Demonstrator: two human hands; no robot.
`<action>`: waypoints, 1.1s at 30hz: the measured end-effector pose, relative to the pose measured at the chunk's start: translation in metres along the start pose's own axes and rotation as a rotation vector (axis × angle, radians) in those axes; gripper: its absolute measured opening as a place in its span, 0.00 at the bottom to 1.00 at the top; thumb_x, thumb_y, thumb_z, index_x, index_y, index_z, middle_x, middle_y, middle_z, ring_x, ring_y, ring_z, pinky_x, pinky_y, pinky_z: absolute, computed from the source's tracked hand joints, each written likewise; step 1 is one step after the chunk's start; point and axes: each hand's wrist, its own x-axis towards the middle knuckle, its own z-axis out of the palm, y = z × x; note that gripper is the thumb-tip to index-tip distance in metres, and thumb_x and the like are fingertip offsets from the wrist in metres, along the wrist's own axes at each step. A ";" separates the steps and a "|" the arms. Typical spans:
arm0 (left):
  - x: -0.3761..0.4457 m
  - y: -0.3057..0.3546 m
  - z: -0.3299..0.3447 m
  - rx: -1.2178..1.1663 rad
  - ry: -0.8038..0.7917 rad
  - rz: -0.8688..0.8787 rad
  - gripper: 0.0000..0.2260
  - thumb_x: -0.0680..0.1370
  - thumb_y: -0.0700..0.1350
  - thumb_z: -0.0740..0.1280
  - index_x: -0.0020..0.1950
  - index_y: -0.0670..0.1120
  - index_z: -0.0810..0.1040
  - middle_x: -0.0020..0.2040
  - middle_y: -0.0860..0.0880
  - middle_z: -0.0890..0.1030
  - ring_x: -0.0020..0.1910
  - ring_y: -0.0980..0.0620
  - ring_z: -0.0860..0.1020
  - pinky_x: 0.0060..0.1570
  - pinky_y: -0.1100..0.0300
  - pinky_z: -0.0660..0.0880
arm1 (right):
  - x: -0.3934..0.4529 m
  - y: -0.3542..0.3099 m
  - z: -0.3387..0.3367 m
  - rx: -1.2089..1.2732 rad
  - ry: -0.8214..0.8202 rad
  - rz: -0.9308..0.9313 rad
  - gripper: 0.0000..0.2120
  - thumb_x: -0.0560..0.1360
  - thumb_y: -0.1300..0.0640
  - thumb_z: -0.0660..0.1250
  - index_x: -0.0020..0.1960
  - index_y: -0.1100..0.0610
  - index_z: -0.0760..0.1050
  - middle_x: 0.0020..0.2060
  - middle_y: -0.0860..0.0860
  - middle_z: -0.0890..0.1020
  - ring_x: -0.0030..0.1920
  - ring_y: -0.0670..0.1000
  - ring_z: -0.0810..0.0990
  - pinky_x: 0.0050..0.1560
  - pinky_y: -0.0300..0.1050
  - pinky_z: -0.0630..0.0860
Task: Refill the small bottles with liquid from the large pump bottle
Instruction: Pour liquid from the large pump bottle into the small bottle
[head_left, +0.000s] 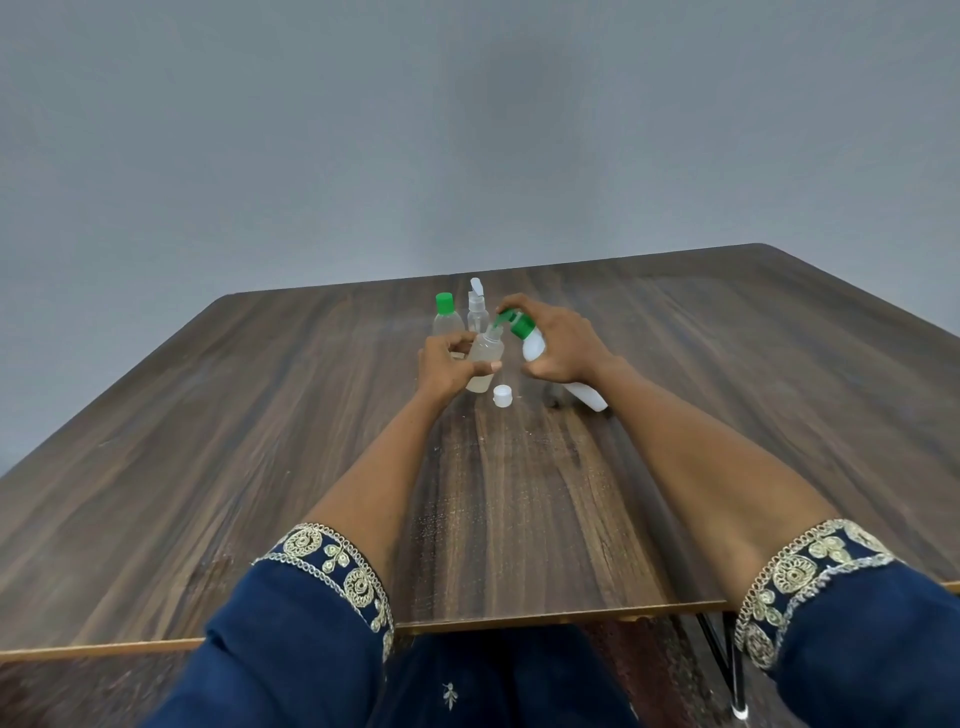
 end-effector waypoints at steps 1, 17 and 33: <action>0.000 0.000 0.000 -0.009 0.007 -0.002 0.23 0.63 0.43 0.79 0.57 0.42 0.80 0.52 0.45 0.82 0.51 0.49 0.79 0.54 0.56 0.75 | 0.000 0.001 0.000 -0.003 -0.008 -0.011 0.35 0.62 0.53 0.66 0.69 0.46 0.67 0.48 0.51 0.80 0.39 0.51 0.74 0.38 0.46 0.74; 0.001 -0.005 -0.002 -0.028 0.002 -0.035 0.22 0.62 0.43 0.80 0.54 0.44 0.81 0.47 0.47 0.83 0.50 0.48 0.80 0.56 0.49 0.77 | 0.001 -0.001 0.000 -0.027 -0.043 -0.031 0.35 0.62 0.53 0.66 0.69 0.45 0.66 0.48 0.50 0.81 0.39 0.52 0.75 0.39 0.48 0.76; 0.002 -0.004 -0.003 -0.037 0.004 -0.020 0.21 0.62 0.42 0.79 0.54 0.43 0.81 0.48 0.47 0.83 0.49 0.48 0.80 0.56 0.50 0.77 | -0.001 -0.001 -0.001 -0.047 -0.033 -0.045 0.38 0.63 0.57 0.68 0.72 0.43 0.64 0.50 0.49 0.81 0.39 0.51 0.75 0.37 0.46 0.76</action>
